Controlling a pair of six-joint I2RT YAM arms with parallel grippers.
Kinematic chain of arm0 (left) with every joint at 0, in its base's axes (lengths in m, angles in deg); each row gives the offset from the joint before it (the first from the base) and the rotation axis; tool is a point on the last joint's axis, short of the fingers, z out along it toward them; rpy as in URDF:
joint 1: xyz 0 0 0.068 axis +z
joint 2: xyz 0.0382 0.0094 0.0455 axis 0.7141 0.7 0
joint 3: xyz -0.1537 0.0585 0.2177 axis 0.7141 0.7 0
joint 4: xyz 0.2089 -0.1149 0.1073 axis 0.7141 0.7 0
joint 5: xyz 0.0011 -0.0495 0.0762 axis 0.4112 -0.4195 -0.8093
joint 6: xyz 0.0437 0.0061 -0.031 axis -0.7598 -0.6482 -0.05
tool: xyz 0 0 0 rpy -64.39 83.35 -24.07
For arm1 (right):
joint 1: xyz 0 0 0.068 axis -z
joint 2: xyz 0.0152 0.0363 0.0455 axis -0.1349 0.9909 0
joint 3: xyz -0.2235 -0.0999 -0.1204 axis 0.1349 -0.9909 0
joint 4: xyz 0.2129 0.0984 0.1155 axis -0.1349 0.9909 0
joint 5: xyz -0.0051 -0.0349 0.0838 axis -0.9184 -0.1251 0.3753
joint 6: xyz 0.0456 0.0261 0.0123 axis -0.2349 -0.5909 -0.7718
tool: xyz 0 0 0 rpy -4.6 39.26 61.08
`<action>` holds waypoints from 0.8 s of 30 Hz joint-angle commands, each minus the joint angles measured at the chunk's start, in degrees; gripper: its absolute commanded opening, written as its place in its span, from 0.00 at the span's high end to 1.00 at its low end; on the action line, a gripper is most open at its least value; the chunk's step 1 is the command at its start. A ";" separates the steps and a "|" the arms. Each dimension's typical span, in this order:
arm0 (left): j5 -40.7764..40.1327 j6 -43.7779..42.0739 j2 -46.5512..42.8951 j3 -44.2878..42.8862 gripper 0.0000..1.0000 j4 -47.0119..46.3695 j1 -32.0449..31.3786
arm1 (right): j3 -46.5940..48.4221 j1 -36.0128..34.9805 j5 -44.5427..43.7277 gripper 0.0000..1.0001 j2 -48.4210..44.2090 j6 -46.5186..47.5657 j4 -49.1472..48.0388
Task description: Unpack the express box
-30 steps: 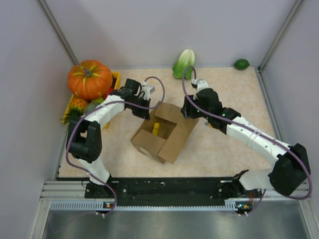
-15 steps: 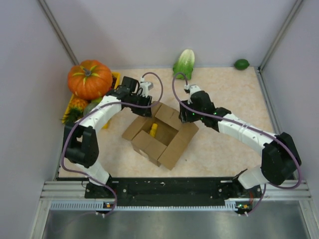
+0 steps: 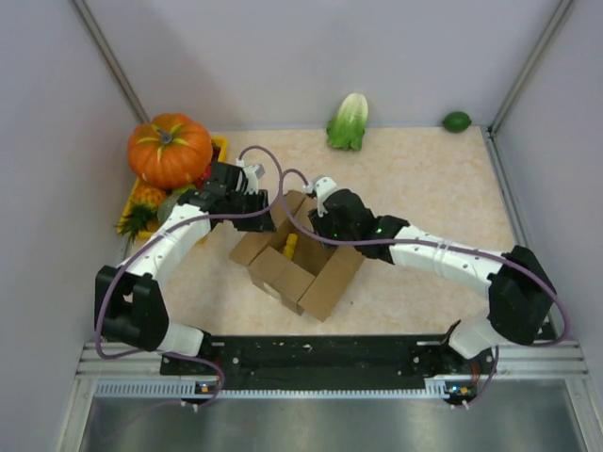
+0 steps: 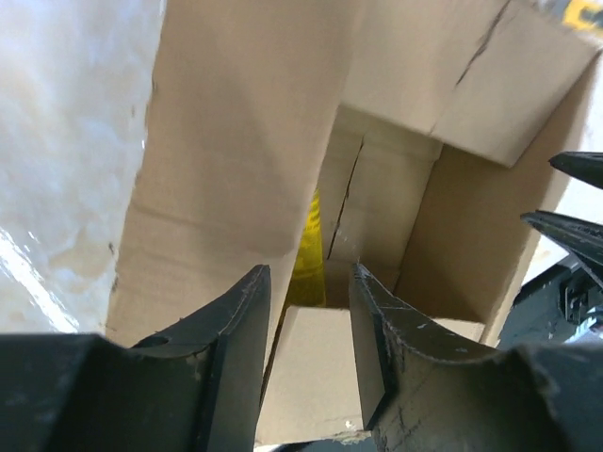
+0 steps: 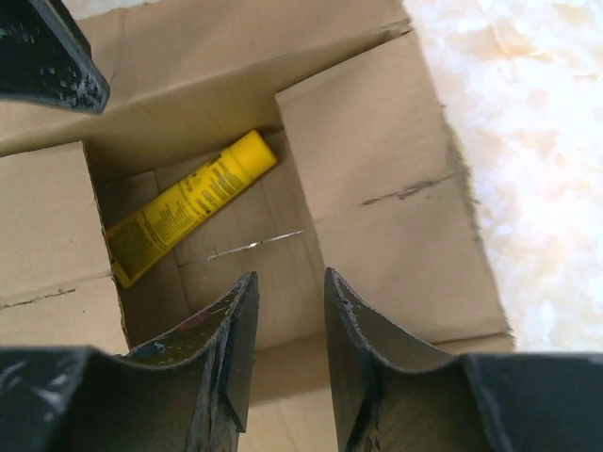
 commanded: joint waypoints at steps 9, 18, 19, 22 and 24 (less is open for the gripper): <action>2.49 0.92 -0.81 4.69 0.53 1.85 1.63 | 0.21 -7.57 -9.71 0.77 12.27 7.26 -8.50; 2.50 -1.10 1.56 3.99 0.51 3.43 2.43 | -0.85 -7.66 -15.70 0.80 17.28 9.36 -15.17; 2.33 -1.10 1.39 4.08 0.51 3.43 2.51 | -0.67 -7.66 -15.78 0.80 18.07 9.37 -15.88; 1.62 -0.67 1.04 3.90 0.51 3.43 2.69 | -0.15 -7.66 -15.96 0.79 18.87 9.64 -17.29; 1.53 -0.05 0.95 3.99 0.51 3.43 2.78 | -0.06 -7.92 -17.97 0.79 19.13 9.99 -18.35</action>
